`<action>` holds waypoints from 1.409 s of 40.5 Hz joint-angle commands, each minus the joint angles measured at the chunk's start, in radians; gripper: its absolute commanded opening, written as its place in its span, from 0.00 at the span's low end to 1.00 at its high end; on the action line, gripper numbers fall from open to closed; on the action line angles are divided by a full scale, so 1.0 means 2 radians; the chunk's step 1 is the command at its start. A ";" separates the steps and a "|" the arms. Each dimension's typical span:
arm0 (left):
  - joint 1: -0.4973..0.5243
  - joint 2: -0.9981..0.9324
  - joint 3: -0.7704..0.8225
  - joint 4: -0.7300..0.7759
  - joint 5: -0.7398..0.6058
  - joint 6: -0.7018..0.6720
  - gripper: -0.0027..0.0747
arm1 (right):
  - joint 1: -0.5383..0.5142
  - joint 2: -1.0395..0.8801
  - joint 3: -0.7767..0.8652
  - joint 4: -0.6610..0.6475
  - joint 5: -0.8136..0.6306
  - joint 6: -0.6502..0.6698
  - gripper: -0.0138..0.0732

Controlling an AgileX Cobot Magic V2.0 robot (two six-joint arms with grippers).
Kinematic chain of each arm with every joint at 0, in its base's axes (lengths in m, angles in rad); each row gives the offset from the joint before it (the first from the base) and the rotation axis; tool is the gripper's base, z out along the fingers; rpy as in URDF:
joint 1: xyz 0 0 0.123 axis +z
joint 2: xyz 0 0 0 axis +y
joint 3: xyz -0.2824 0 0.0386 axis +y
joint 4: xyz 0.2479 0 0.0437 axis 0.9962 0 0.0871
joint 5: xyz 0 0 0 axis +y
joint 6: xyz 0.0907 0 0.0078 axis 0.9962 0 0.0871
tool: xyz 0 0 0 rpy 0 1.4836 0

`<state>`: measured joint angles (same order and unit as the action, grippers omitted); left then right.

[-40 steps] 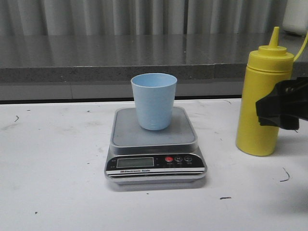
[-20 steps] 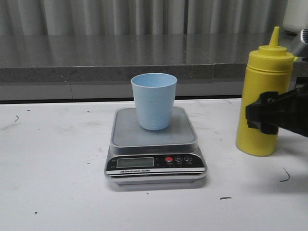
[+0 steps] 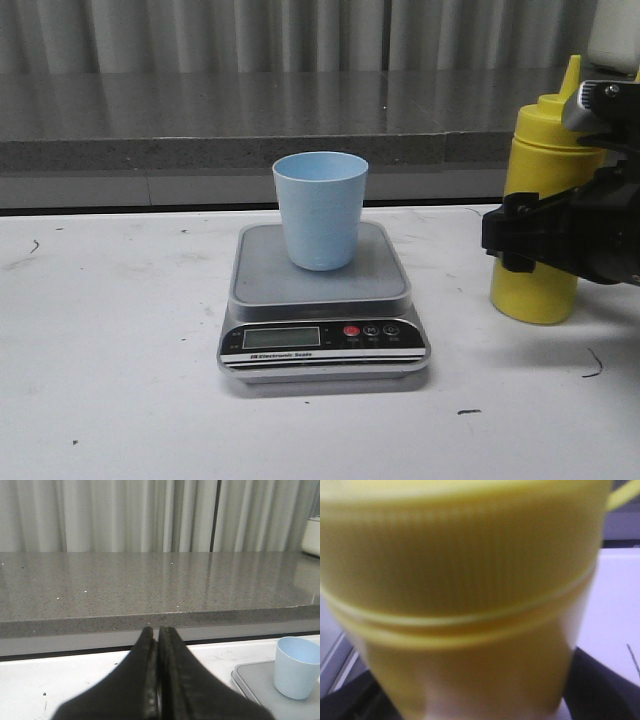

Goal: Pour seasoning into cup on scale with both arms
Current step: 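Move the right gripper to the yellow bottle and grasp its body, then lift the yellow bottle and tilt its nozzle toward the cup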

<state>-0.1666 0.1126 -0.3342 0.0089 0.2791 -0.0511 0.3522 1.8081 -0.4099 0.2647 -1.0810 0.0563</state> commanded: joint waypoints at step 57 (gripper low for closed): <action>0.000 0.005 -0.009 -0.004 -0.046 -0.004 0.01 | 0.001 -0.133 -0.111 -0.028 0.108 -0.332 0.35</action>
<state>-0.1662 0.1126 -0.3288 0.0089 0.2713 -0.0511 0.3522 1.5936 -0.5447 0.2386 -0.8599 -0.4928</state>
